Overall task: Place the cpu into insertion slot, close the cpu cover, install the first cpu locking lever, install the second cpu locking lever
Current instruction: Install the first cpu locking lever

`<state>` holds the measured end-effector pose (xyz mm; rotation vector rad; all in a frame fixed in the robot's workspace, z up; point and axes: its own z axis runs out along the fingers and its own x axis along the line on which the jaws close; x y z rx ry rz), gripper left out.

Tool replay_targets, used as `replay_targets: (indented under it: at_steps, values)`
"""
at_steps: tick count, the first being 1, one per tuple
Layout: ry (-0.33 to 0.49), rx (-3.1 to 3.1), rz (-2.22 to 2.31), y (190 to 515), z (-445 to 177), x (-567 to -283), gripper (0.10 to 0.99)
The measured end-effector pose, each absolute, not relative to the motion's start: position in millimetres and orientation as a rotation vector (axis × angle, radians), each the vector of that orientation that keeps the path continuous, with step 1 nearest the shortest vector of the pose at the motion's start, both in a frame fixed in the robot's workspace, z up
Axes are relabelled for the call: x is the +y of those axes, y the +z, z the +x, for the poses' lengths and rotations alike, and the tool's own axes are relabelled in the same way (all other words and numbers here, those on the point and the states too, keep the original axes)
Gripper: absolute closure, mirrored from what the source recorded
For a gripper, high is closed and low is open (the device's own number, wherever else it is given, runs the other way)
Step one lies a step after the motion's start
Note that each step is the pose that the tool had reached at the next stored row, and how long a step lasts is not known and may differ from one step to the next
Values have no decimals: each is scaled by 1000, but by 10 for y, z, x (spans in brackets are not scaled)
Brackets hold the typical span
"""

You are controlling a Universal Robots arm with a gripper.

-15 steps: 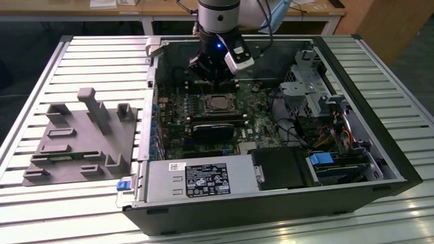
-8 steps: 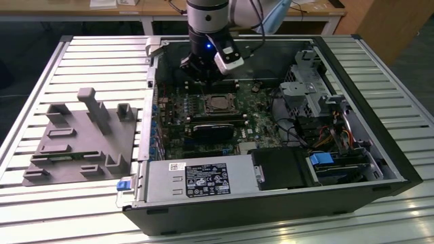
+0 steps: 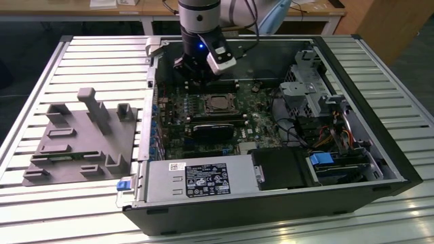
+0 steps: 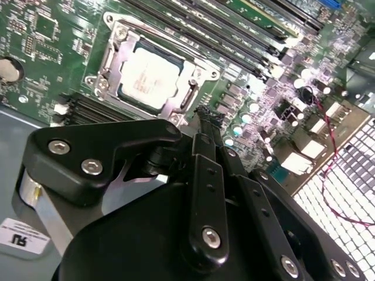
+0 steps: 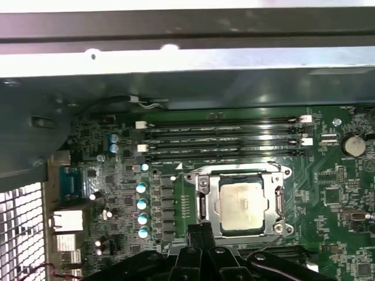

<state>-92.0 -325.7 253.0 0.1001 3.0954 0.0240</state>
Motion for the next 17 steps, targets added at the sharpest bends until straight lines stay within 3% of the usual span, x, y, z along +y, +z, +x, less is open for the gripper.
replay_targets:
  at_steps: [9, 17]
  values:
    - [97, 3089, 102, 2530, -1073, -3257, 984]
    - [237, 3082, 105, 2530, -1144, -3257, 984]
